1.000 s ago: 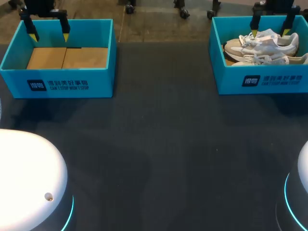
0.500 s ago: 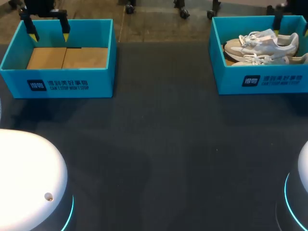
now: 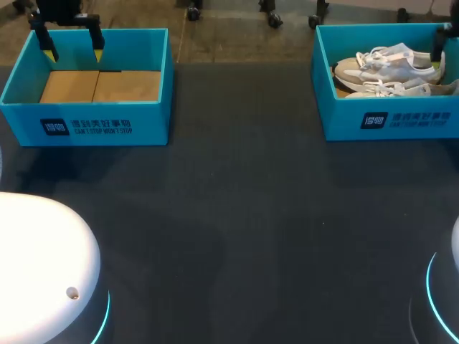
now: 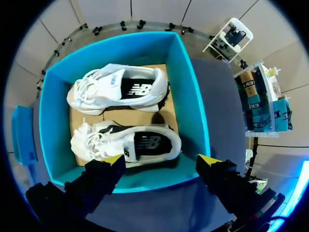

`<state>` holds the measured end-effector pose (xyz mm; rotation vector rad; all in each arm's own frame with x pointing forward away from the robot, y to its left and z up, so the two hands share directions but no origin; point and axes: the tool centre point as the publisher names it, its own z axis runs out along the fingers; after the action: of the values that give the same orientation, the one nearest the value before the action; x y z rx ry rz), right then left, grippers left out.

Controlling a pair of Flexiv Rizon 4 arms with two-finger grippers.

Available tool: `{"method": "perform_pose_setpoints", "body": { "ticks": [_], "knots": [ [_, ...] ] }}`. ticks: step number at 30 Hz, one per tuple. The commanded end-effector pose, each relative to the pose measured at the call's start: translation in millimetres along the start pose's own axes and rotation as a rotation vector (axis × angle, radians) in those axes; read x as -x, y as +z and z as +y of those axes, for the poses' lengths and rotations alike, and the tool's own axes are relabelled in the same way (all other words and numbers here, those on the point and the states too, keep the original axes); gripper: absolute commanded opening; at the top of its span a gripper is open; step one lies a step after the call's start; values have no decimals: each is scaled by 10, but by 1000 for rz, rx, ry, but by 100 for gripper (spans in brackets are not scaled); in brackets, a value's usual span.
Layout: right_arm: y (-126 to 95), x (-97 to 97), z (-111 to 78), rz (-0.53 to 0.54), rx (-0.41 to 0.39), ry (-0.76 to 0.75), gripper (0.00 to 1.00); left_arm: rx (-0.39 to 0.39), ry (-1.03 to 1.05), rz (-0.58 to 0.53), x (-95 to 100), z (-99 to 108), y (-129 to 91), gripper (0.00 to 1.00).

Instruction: Take the shoe out of the shoebox, open the shoe tongue, remove and reinsert the insole, then place the shoe into the shoebox

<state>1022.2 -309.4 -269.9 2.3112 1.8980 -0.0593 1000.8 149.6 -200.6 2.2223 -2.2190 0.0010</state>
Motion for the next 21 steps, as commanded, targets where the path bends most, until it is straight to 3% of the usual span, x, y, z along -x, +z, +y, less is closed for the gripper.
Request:
{"method": "perform_pose_setpoints", "body": {
  "ticks": [1,3,10,21],
  "knots": [
    [218,34,61,16,-14,0,46,0,0,0,1,4,-1,100],
    [307,60,68,11,-27,2,40,0,0,0,1,4,-1,100],
    [558,148,76,-9,-53,21,34,0,0,0,1,4,-1,100],
    [889,208,89,-25,-81,46,33,0,0,0,1,4,-1,100]
  ]
}}
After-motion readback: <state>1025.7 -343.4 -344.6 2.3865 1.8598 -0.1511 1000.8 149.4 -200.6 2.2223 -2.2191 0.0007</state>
